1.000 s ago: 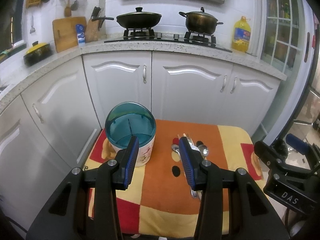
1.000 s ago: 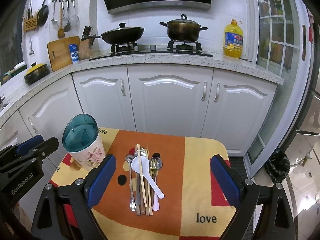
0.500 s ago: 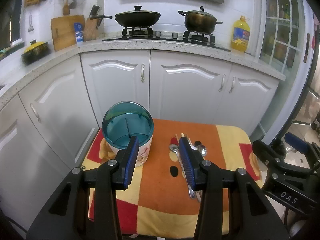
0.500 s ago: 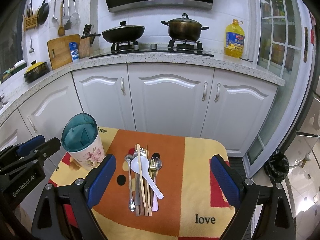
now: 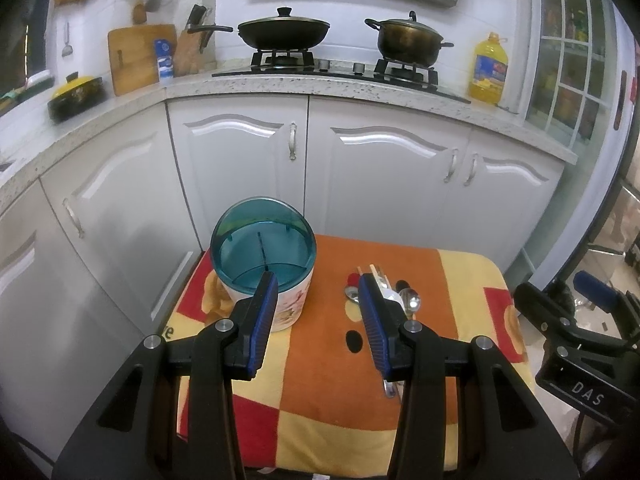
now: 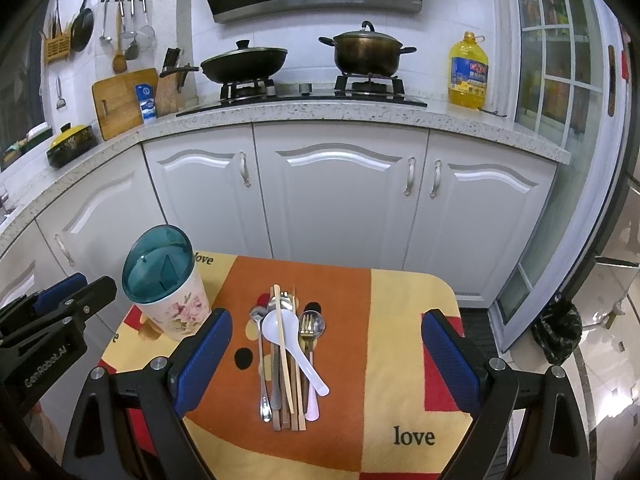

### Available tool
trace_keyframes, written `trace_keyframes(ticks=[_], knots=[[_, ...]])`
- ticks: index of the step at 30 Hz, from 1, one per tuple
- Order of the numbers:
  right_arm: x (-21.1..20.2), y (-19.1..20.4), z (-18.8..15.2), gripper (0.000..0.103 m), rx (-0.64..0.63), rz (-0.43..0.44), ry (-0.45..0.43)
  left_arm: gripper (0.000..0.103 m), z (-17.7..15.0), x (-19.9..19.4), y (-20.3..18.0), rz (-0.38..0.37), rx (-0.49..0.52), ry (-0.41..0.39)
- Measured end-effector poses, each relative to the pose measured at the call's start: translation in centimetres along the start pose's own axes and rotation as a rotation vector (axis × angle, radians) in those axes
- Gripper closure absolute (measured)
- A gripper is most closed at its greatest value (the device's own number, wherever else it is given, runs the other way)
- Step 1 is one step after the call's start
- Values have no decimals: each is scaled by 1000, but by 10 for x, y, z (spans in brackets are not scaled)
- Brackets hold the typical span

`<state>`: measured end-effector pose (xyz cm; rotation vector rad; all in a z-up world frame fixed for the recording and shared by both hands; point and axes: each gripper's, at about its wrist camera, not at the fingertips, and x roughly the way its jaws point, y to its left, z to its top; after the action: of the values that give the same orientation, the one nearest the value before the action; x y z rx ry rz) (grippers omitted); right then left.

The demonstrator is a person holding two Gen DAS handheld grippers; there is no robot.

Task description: Organize utensils

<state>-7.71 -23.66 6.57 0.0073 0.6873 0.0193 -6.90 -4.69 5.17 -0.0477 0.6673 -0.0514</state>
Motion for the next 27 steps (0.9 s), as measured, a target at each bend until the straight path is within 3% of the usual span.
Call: trace_keyframes(ticks=[27], knots=[[4,5,-4,8,-12,43,5,62,0,5,-3,2,15,16]])
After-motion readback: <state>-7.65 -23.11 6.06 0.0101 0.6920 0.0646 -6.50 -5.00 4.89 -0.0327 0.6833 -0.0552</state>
